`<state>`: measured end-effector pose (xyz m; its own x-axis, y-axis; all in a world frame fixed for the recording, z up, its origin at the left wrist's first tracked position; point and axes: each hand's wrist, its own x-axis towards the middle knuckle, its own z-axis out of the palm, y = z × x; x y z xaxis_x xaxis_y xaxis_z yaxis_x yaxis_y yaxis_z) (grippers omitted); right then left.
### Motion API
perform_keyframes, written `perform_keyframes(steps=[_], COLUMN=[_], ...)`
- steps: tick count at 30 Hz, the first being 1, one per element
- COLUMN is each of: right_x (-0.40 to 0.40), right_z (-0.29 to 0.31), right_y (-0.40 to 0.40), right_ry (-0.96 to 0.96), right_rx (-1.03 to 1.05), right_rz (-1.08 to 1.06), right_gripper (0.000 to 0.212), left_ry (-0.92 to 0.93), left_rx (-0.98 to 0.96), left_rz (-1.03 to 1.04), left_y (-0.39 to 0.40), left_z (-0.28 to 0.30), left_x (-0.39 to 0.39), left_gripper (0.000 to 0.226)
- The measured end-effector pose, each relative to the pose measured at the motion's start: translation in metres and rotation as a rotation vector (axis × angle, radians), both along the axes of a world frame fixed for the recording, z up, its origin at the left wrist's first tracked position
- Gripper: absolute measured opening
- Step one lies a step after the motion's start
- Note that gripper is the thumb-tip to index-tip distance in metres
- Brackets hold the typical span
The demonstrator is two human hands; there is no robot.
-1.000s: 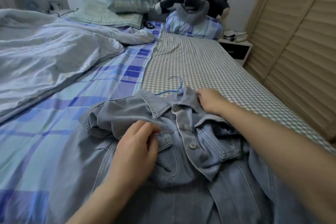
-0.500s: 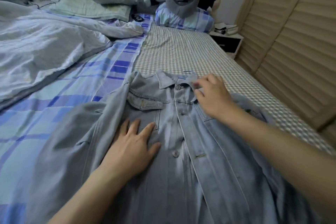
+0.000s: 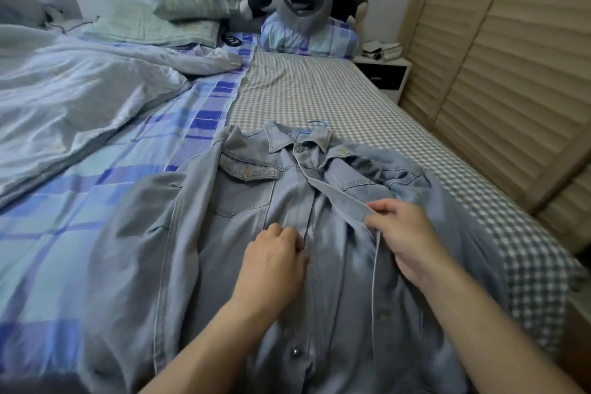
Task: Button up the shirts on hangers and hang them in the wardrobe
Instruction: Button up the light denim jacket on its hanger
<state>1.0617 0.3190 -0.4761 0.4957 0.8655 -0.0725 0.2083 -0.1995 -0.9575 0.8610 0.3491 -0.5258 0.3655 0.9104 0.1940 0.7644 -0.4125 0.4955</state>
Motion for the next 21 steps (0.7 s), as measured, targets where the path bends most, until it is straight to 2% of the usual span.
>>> perform_keyframes(steps=[1, 2, 5, 6, 8, 13, 16, 17, 19, 21], right_x=[0.001, 0.002, -0.013, -0.017, -0.02, -0.01, -0.006, -0.006, -0.008, -0.014], right_z=[0.001, -0.003, -0.02, -0.023, -0.02, -0.013, -0.008, -0.006, -0.004, -0.005], right_y=[-0.006, -0.011, -0.021, -0.02, -0.017, -0.014, -0.014, -0.014, -0.014, -0.014], right_ry=[0.082, 0.039, -0.293, -0.317, -0.236, 0.156, 0.319, 0.367, 0.395, 0.288], right_rx=[0.009, -0.015, -0.161, -0.152, -0.091, -0.021, 0.008, 0.013, 0.012, -0.011], right_rz=[0.009, 0.041, 0.228, 0.263, 0.28, 0.249, 0.201, 0.193, 0.186, 0.207], right_gripper=[0.015, 0.012, 0.01, 0.01, 0.01, 0.01, 0.003, 0.006, 0.011, 0.011], left_ry=[-0.063, -0.101, -0.096, -0.086, -0.077, -0.11, -0.241, -0.291, -0.311, -0.202], left_rx=[-0.043, -0.08, -0.12, -0.109, -0.085, -0.029, -0.113, -0.168, -0.259, -0.258], left_rz=[0.005, 0.014, 0.004, -0.005, -0.001, 0.009, -0.007, -0.005, -0.002, -0.032], left_y=[0.002, 0.004, 0.008, 0.007, 0.007, 0.005, -0.001, -0.002, -0.006, -0.007], left_z=[0.001, 0.002, 0.005, 0.004, 0.003, 0.017, 0.031, 0.031, 0.022, 0.009], left_x=[-0.003, -0.005, -0.008, -0.008, -0.007, -0.007, -0.005, -0.002, 0.007, 0.015], left_gripper=[0.01, 0.008, 0.008, 0.008, 0.007, 0.007, 0.01, 0.01, 0.009, 0.011])
